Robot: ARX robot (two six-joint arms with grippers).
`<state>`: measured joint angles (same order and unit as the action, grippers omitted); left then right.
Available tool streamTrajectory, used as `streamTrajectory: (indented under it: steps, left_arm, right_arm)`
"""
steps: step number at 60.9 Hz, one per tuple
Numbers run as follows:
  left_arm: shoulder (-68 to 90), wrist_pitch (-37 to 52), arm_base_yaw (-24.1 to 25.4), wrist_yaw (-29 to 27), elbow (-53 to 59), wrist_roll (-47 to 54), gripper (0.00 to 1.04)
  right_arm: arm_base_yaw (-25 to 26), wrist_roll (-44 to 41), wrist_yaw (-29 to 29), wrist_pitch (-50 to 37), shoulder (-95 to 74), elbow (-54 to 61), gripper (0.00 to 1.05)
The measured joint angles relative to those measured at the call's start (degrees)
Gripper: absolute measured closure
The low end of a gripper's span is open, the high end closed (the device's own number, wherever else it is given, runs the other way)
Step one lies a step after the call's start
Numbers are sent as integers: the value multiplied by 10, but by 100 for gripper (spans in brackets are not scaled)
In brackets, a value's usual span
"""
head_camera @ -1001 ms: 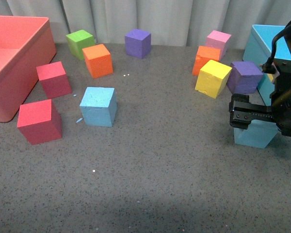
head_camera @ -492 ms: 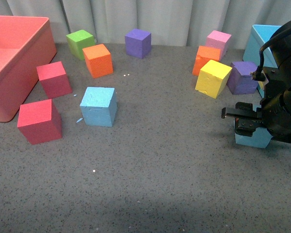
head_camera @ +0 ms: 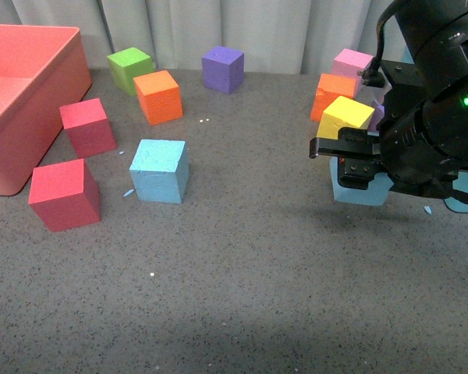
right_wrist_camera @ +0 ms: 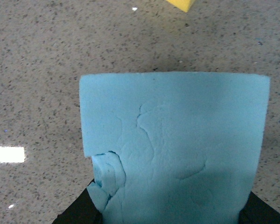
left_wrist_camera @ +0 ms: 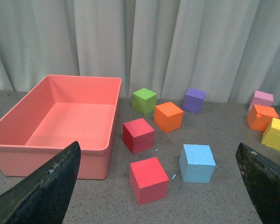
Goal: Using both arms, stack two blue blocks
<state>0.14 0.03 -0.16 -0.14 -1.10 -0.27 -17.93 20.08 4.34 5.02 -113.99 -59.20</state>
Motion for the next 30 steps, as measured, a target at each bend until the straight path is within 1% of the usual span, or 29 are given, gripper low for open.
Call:
streamTrajectory:
  steps: [7, 18, 30]
  left_arm:
    - [0, 0, 0, 0, 0, 0, 7]
    - [0, 0, 0, 0, 0, 0, 7]
    - [0, 0, 0, 0, 0, 0, 7]
  right_arm:
    - [-21, 7, -19, 5, -11, -12, 64]
    - [-56, 6, -30, 21, -45, -39, 64]
    - [-80, -4, -39, 27, -68, -65, 64]
